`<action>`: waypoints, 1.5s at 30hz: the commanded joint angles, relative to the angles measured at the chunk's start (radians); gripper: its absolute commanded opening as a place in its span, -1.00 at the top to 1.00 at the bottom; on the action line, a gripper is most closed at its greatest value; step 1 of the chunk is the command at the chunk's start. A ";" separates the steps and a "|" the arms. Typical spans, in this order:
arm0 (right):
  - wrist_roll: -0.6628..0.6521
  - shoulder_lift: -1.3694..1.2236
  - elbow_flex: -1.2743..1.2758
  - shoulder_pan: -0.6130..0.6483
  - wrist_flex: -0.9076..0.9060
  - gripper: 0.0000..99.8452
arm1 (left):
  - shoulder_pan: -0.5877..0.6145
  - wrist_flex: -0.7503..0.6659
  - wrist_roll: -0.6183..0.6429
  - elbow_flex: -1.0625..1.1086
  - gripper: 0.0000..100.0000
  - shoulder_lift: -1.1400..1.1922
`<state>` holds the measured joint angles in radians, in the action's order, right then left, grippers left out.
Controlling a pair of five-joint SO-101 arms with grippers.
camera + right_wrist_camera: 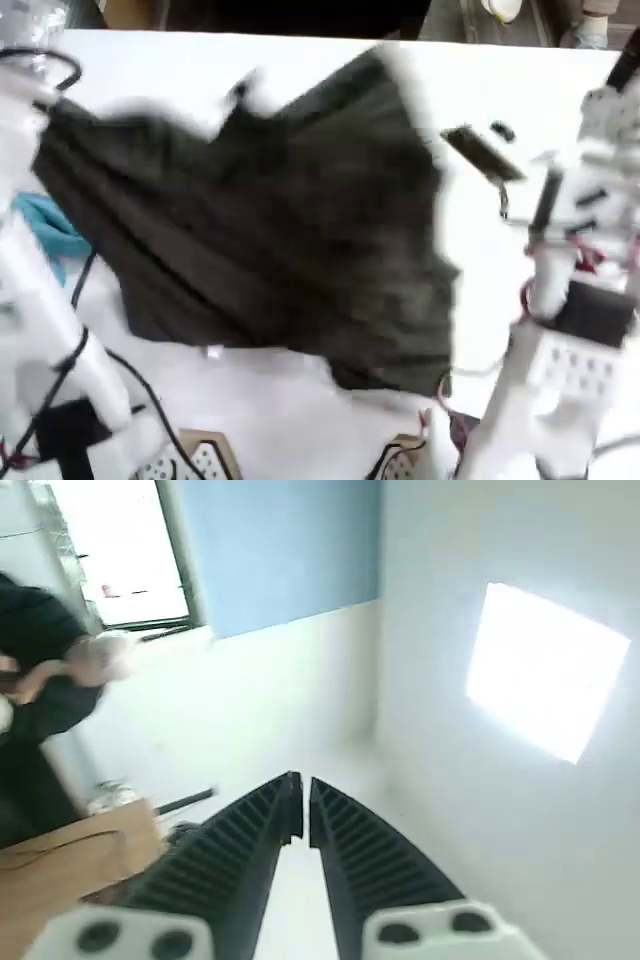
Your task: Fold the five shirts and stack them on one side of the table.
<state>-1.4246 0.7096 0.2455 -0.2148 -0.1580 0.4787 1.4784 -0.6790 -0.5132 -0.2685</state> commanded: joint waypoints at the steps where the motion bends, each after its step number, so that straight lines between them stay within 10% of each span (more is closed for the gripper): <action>1: -0.002 -0.097 -0.005 0.004 0.039 0.96 | -0.058 -0.038 -0.003 -0.004 0.95 0.066; 9: 0.040 -0.171 0.086 0.028 -0.045 0.96 | -0.092 -0.014 -0.003 -0.004 0.95 0.252; 19: 0.979 -0.498 -0.012 0.268 -0.605 0.95 | -0.015 -0.003 -0.009 -0.004 0.95 0.361; 32: 1.045 -1.368 -1.162 0.576 -1.388 0.56 | -0.005 0.104 -0.003 -0.004 0.95 0.368; 45: 1.281 -1.790 -1.603 0.704 -1.277 0.42 | -0.005 0.138 -0.002 -0.005 0.95 0.364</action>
<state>-0.1818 -1.0717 -1.2444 0.4603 -1.4868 0.4634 1.5980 -0.6774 -0.5132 0.1059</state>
